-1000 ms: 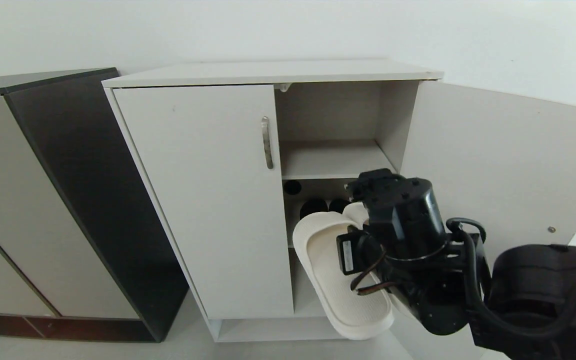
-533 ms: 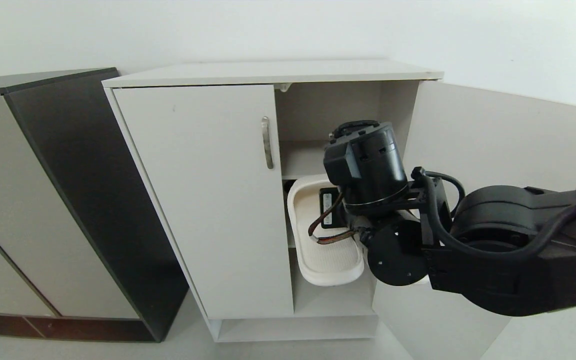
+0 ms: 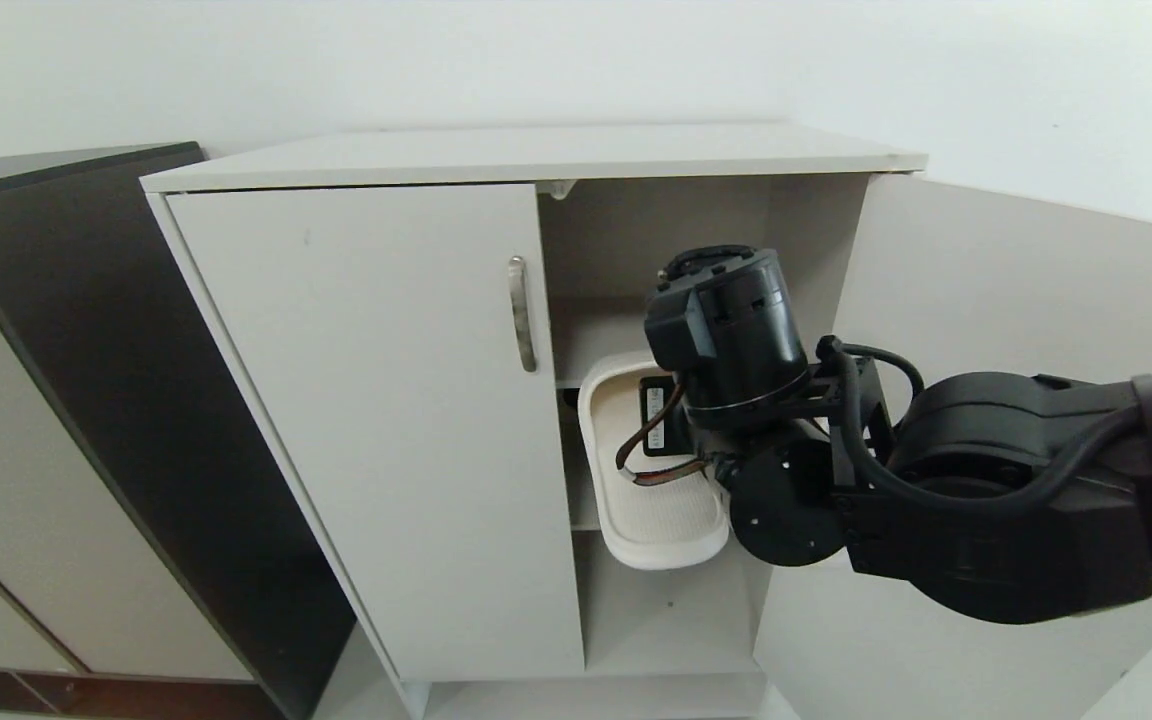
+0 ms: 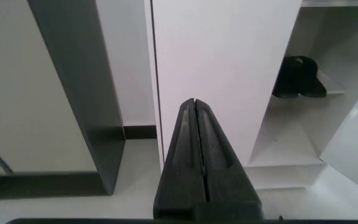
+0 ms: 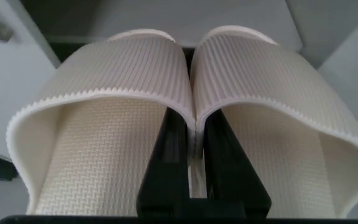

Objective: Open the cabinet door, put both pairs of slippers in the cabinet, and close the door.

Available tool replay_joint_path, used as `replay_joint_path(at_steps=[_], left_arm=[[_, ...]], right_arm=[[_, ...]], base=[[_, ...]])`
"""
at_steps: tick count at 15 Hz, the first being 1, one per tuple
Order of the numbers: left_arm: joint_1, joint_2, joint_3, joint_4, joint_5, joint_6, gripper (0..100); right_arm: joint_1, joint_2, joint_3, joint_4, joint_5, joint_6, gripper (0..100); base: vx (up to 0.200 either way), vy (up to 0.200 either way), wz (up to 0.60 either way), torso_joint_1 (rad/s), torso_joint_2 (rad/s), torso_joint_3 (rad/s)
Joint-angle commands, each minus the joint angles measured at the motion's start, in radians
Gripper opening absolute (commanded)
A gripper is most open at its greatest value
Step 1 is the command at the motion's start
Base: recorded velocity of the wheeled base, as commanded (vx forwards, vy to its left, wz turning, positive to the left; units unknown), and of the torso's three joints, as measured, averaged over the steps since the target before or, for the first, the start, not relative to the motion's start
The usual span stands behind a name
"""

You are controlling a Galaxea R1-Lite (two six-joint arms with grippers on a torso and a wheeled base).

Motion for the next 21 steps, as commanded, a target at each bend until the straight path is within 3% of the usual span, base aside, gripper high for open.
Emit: replay_joint_path(at_steps=[1, 8, 18, 21], left_arm=[[0.0, 0.001, 0.0, -0.001, 0.001, 0.0, 0], [0.0, 0.001, 0.0, -0.001, 0.001, 0.004, 0], [0.0, 0.001, 0.0, -0.001, 0.001, 0.001, 0], [0.002, 0.001, 0.0, -0.001, 0.002, 0.001, 0]], right_arm=[[0.0, -0.002, 0.0, 0.0, 0.0, -0.003, 0], [-0.01, -0.002, 0.005, -0.005, -0.001, -0.016, 0], [-0.028, 0.044, 0.025, -0.098, 0.002, -0.026, 0], [-0.08, 0.116, 0.006, -0.258, 0.014, -0.128, 0]], base=[[0.2, 0.0, 0.0, -0.002, 0.0, 0.002], [0.2, 0.0, 0.0, 0.005, 0.0, 0.002], [0.0, 0.0, 0.0, 0.0, 0.0, 0.0], [0.0, 0.0, 0.0, 0.0, 0.0, 0.0]])
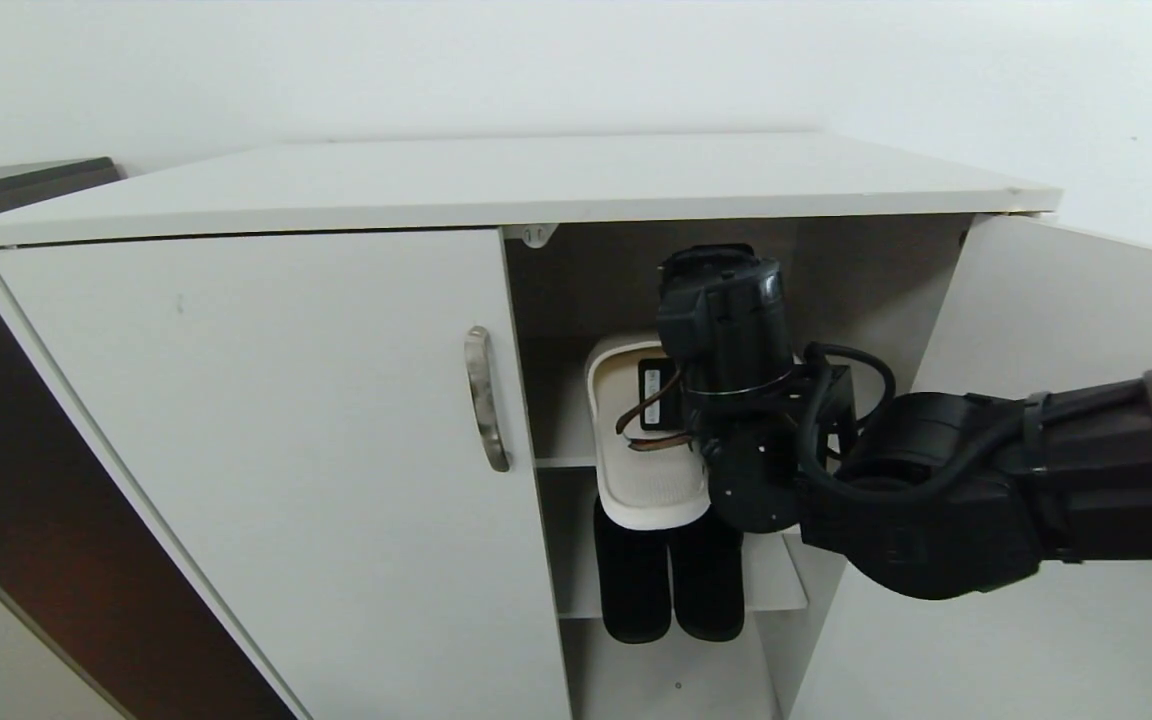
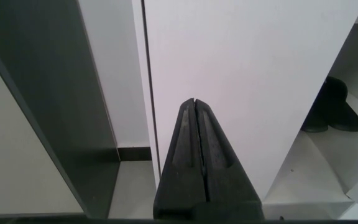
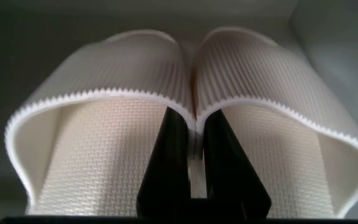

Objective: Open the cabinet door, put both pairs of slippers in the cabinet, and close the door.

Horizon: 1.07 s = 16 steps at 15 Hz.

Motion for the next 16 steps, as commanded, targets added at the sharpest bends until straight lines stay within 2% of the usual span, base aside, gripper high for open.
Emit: replay_joint_path(at_steps=[1, 7, 16], left_arm=[[0.0, 0.001, 0.0, -0.001, 0.0, 0.0, 0], [0.0, 0.001, 0.0, -0.001, 0.0, -0.002, 0], [0.0, 0.001, 0.0, -0.001, 0.0, -0.003, 0]], right_arm=[[-0.034, 0.069, -0.028, -0.05, 0.004, -0.042, 0], [-0.087, 0.161, -0.16, -0.054, 0.031, -0.063, 0], [-0.127, 0.21, -0.214, -0.054, 0.047, -0.063, 0]], base=[[0.0, 0.0, 0.0, 0.0, 0.0, 0.0], [0.0, 0.0, 0.0, 0.0, 0.0, 0.0], [0.0, 0.0, 0.0, 0.0, 0.0, 0.0]])
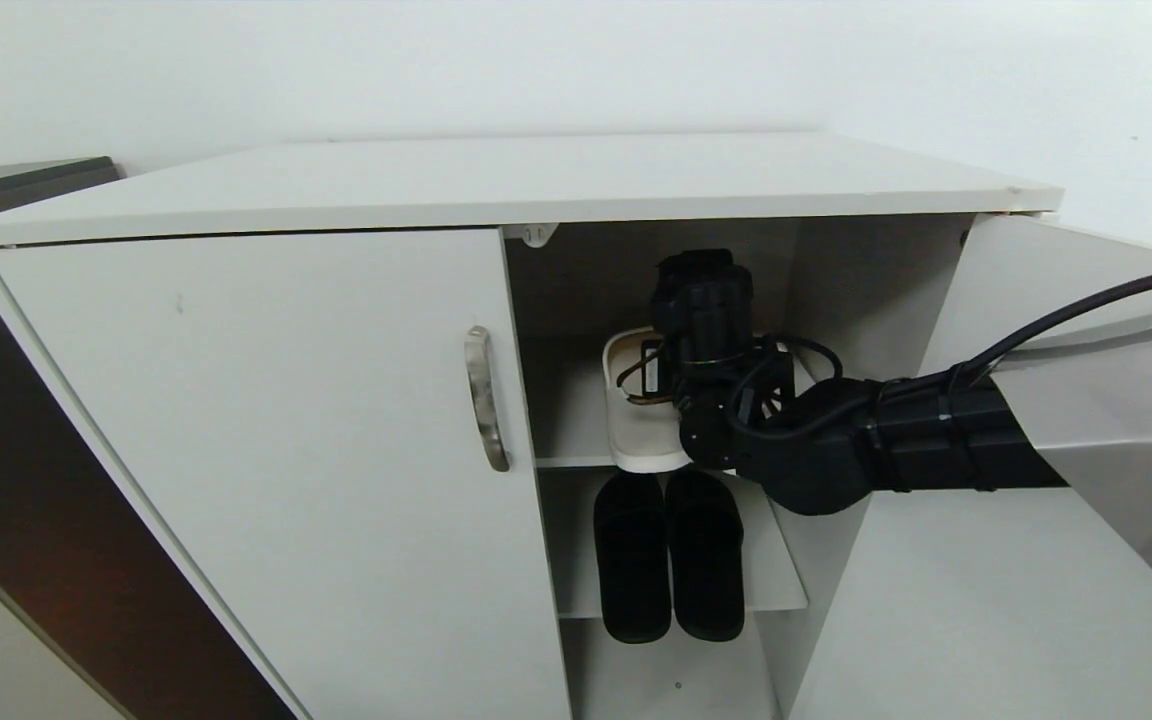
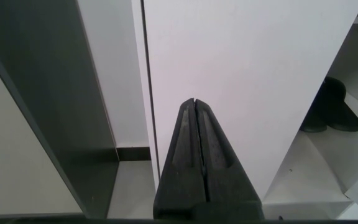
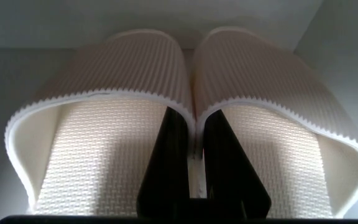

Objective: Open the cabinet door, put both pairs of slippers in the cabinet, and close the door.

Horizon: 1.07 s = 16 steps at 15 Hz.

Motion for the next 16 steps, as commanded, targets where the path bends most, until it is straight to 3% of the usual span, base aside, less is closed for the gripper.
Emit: replay_joint_path(at_steps=[1, 7, 8, 12, 16], left_arm=[[0.0, 0.001, 0.0, 0.0, 0.0, 0.0, 0], [0.0, 0.001, 0.0, 0.0, 0.0, 0.0, 0], [0.0, 0.001, 0.0, 0.0, 0.0, 0.0, 0], [0.0, 0.001, 0.0, 0.0, 0.0, 0.0, 0], [0.0, 0.001, 0.0, 0.0, 0.0, 0.0, 0]], right_arm=[[0.0, 0.015, -0.012, 0.001, 0.0, 0.001, 0], [-0.002, 0.03, -0.034, 0.019, 0.0, 0.001, 0], [-0.002, 0.036, -0.045, 0.019, 0.0, 0.001, 100], [0.004, 0.018, -0.018, 0.019, 0.0, 0.002, 100], [0.055, -0.093, 0.14, -0.012, -0.003, 0.011, 100]], base=[[0.0, 0.0, 0.0, 0.0, 0.0, 0.0], [0.0, 0.0, 0.0, 0.0, 0.0, 0.0], [0.0, 0.0, 0.0, 0.0, 0.0, 0.0], [0.0, 0.0, 0.0, 0.0, 0.0, 0.0], [0.0, 0.0, 0.0, 0.0, 0.0, 0.0]])
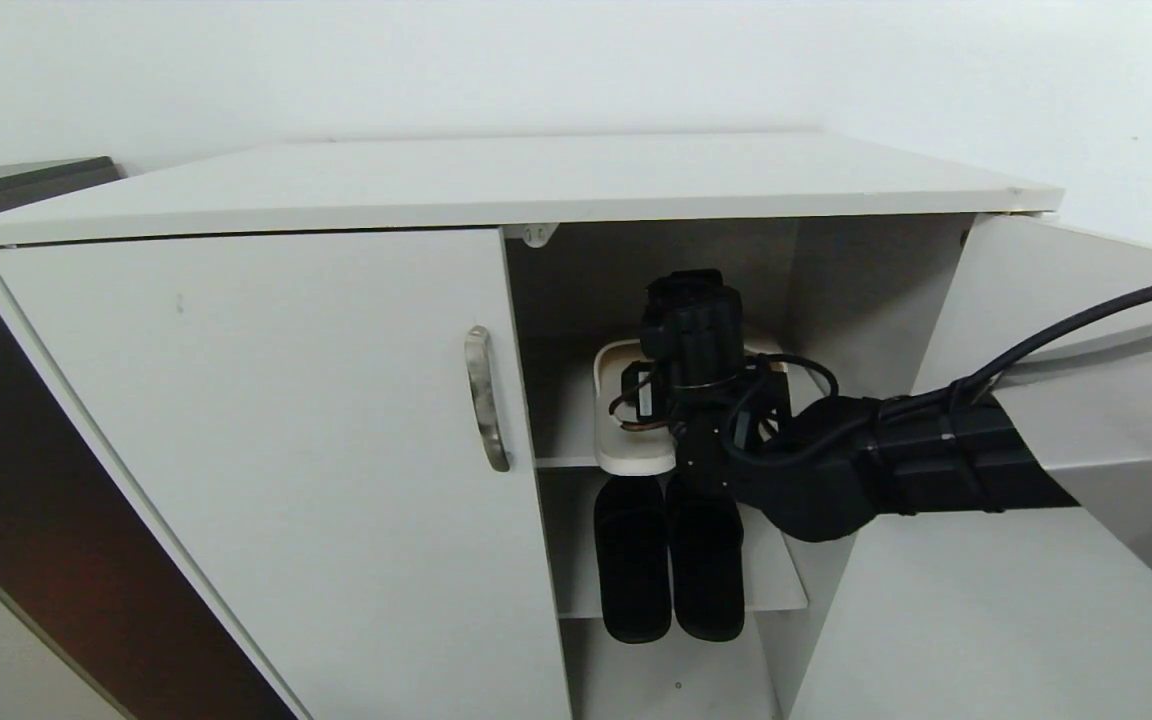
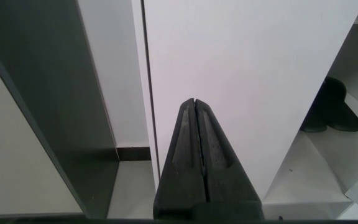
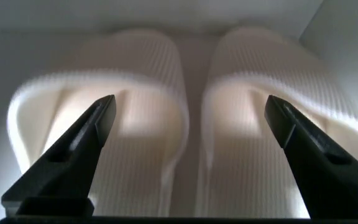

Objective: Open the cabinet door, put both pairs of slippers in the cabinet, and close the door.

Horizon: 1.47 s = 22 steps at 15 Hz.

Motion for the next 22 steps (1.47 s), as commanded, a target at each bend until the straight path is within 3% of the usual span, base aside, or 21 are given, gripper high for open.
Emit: replay_joint_path(at_steps=[1, 4, 10, 11, 14, 22], left_arm=[[0.0, 0.001, 0.0, 0.0, 0.0, 0.0, 0], [0.0, 0.001, 0.0, 0.0, 0.0, 0.0, 0], [0.0, 0.001, 0.0, 0.0, 0.0, 0.0, 0], [0.0, 0.001, 0.0, 0.0, 0.0, 0.0, 0], [0.0, 0.001, 0.0, 0.0, 0.0, 0.002, 0], [0.0, 0.001, 0.0, 0.0, 0.0, 0.0, 0]], right_arm=[[0.032, -0.085, 0.088, -0.028, -0.004, 0.001, 100], [0.063, -0.168, 0.211, -0.078, -0.004, -0.001, 100], [0.176, -0.424, 0.604, -0.219, 0.028, 0.001, 100], [0.204, -0.445, 0.654, -0.245, 0.039, 0.002, 0], [0.236, -0.462, 0.73, -0.323, 0.058, 0.001, 0], [0.242, -0.47, 0.757, -0.328, 0.099, -0.004, 0]], base=[[0.0, 0.0, 0.0, 0.0, 0.0, 0.0], [0.0, 0.0, 0.0, 0.0, 0.0, 0.0], [0.0, 0.0, 0.0, 0.0, 0.0, 0.0], [0.0, 0.0, 0.0, 0.0, 0.0, 0.0], [0.0, 0.0, 0.0, 0.0, 0.0, 0.0], [0.0, 0.0, 0.0, 0.0, 0.0, 0.0]])
